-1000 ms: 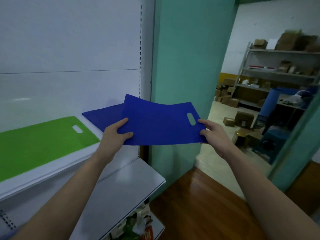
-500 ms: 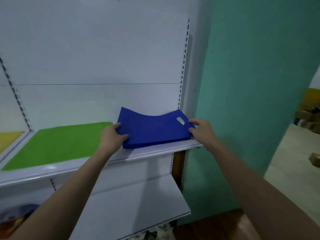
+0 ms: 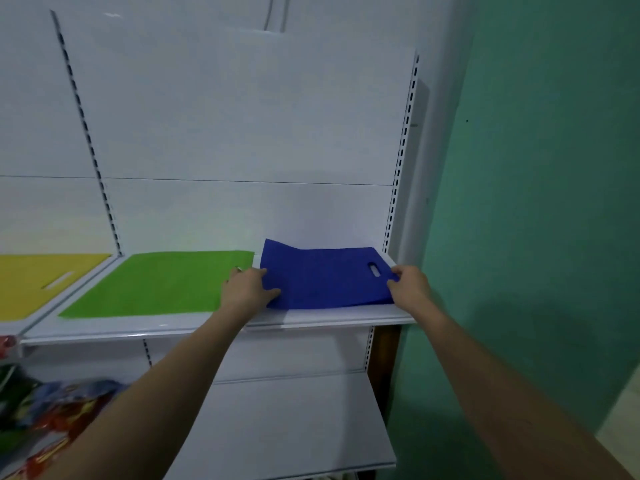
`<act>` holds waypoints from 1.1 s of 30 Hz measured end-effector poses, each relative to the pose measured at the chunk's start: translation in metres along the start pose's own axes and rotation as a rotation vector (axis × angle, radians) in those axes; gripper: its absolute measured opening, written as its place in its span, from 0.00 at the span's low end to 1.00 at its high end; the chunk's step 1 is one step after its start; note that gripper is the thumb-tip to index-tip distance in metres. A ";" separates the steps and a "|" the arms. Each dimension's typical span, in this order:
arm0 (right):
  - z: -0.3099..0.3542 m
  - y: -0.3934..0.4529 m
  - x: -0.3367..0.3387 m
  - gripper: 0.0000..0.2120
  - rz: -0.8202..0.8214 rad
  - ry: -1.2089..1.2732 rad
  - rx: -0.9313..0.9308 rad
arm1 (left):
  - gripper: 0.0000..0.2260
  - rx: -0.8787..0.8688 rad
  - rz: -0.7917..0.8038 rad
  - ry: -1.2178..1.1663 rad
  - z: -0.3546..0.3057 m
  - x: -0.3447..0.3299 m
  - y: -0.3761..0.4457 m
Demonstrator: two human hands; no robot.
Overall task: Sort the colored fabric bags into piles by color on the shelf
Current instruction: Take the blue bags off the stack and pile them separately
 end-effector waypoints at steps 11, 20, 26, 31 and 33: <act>-0.001 0.013 0.001 0.15 -0.135 -0.191 0.064 | 0.31 0.000 0.054 0.119 -0.003 -0.009 0.012; 0.061 -0.015 -0.011 0.16 0.170 -0.108 0.243 | 0.28 0.063 0.094 0.122 -0.003 0.020 -0.011; 0.128 -0.098 -0.081 0.16 0.583 -0.112 0.521 | 0.27 0.216 0.020 0.187 0.035 0.052 -0.079; 0.195 -0.182 -0.123 0.18 0.686 -0.162 0.780 | 0.25 0.404 -0.048 0.240 0.093 0.100 -0.148; 0.222 -0.218 -0.133 0.17 0.711 -0.157 0.865 | 0.23 0.451 -0.097 0.249 0.117 0.122 -0.179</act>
Point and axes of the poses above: each hand's wrist, its own y-axis towards the middle knuckle, its own x-axis out of the back of the hand, z = x × y, the point moved 2 cm from there along y, towards the middle knuckle, and after that the axes turned 10 degrees about -x, right-handed, at the moved point
